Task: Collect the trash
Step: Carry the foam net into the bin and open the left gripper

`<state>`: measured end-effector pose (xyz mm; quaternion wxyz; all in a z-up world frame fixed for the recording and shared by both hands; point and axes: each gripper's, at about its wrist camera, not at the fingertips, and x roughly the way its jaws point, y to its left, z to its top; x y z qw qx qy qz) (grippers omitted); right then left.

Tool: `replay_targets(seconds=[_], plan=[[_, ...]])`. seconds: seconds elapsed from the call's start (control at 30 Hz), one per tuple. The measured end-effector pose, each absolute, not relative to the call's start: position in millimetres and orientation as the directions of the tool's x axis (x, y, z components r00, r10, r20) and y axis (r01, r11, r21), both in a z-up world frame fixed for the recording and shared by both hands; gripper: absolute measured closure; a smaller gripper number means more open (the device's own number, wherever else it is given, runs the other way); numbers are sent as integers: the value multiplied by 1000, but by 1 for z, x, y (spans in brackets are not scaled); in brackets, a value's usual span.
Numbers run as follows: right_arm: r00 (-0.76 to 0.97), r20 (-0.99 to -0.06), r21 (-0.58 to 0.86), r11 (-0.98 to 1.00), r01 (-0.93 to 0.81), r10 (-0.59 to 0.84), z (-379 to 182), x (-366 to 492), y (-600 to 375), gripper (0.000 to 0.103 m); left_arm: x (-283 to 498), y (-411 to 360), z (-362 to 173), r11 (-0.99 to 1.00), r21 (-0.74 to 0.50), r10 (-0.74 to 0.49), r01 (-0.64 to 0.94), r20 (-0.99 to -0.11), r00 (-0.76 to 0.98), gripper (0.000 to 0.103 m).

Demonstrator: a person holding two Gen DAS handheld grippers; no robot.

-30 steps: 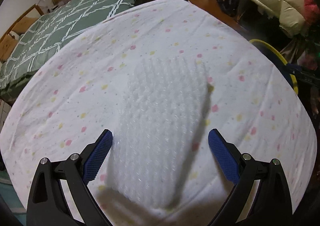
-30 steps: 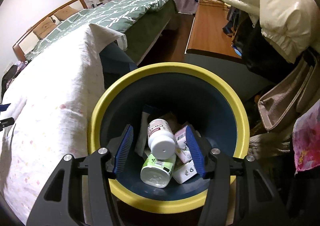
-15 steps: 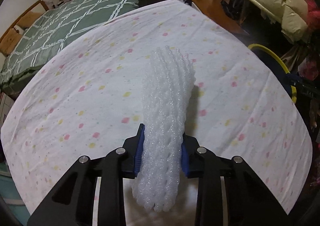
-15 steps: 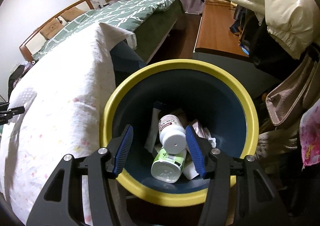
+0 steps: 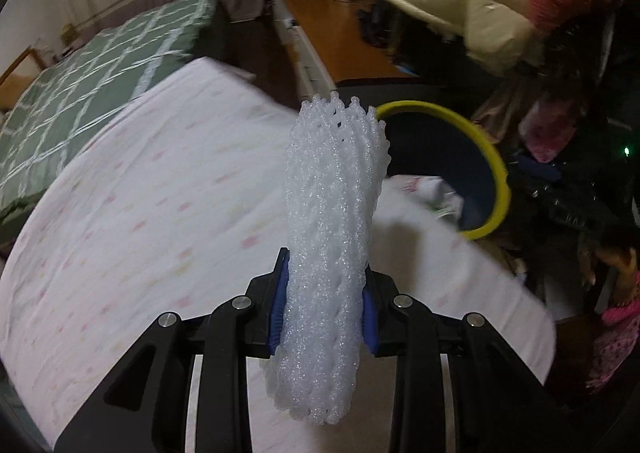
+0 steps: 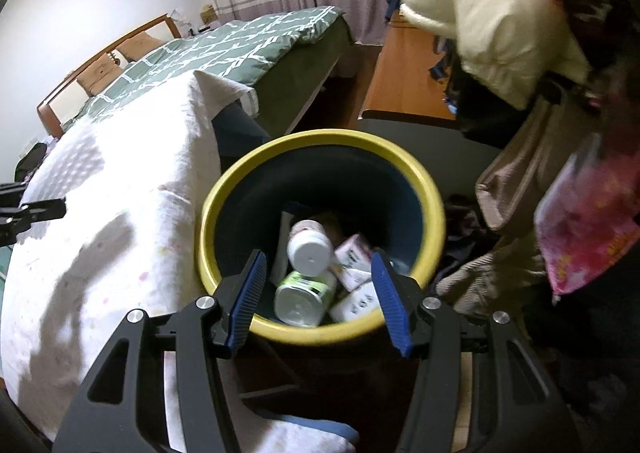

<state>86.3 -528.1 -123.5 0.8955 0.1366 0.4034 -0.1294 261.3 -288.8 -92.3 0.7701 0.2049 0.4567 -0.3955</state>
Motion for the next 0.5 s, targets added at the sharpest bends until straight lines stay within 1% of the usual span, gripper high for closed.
replay_targets(seconds=[0.07, 0.17, 0.37, 0.4, 0.43, 0.5], plan=[[643, -754, 140, 924, 356, -134, -123, 75, -535, 50, 258, -313, -96, 598, -42, -417, 800, -869, 266, 72], [638, -754, 129, 919, 374, -154, -124, 62, -542, 47, 257, -351, -105, 581, -71, -418, 811, -881, 222, 72], [634, -759, 148, 907, 395, -152, -130, 42, -560, 46, 256, -428, -129, 555, -100, -389, 826, -909, 152, 71], [634, -759, 153, 905, 396, -149, -131, 40, -562, 46, 255, -435, -133, 553, -100, -384, 827, -912, 147, 69], [634, -759, 158, 904, 398, -147, -132, 39, -563, 46, 255, -444, -137, 554, -95, -377, 827, -914, 148, 62], [634, -760, 164, 901, 401, -143, -133, 34, -566, 46, 253, -461, -143, 555, -79, -365, 828, -918, 157, 55]])
